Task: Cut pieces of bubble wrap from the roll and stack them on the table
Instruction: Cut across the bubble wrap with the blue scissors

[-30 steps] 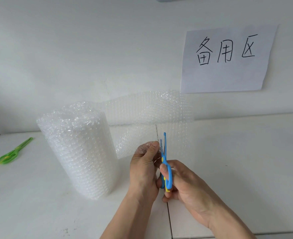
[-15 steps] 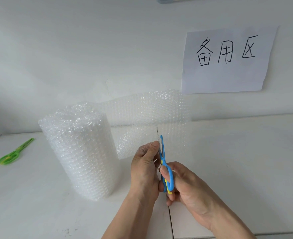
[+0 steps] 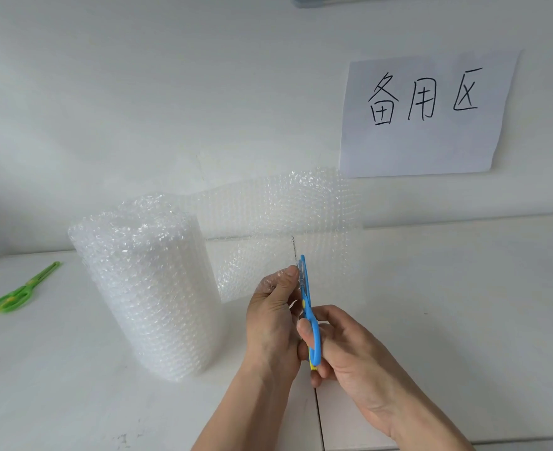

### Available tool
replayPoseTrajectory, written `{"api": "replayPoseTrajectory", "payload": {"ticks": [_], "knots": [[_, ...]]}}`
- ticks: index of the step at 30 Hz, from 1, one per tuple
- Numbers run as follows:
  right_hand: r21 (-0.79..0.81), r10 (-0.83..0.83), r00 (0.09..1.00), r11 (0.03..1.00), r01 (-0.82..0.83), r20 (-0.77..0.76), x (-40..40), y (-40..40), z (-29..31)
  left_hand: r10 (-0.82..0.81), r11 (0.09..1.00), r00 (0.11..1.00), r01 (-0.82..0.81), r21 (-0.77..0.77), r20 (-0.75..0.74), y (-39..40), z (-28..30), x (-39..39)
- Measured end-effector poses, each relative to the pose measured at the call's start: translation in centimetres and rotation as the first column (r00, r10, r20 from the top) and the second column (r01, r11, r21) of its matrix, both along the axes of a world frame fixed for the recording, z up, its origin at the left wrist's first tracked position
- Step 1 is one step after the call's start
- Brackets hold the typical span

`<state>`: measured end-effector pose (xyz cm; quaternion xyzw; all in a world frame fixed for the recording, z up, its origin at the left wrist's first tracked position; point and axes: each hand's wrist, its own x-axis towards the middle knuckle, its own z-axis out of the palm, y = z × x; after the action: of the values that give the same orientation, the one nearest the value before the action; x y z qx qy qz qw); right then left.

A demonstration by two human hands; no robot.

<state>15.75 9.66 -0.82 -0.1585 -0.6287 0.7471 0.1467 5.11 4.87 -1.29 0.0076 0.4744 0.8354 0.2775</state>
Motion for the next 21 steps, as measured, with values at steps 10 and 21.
{"api": "replayPoseTrajectory", "payload": {"ticks": [10, 21], "knots": [[-0.01, -0.01, 0.999, 1.0, 0.01, -0.031, -0.05, 0.03, -0.15, -0.037, 0.999, 0.999, 0.038, -0.006, 0.035, -0.21, 0.31, 0.32], [-0.041, -0.033, 0.998, 0.999, 0.031, -0.046, -0.19, 0.19, -0.08, -0.06, 0.998, 0.998, 0.06, -0.018, 0.014, -0.51, 0.49, 0.62]]}}
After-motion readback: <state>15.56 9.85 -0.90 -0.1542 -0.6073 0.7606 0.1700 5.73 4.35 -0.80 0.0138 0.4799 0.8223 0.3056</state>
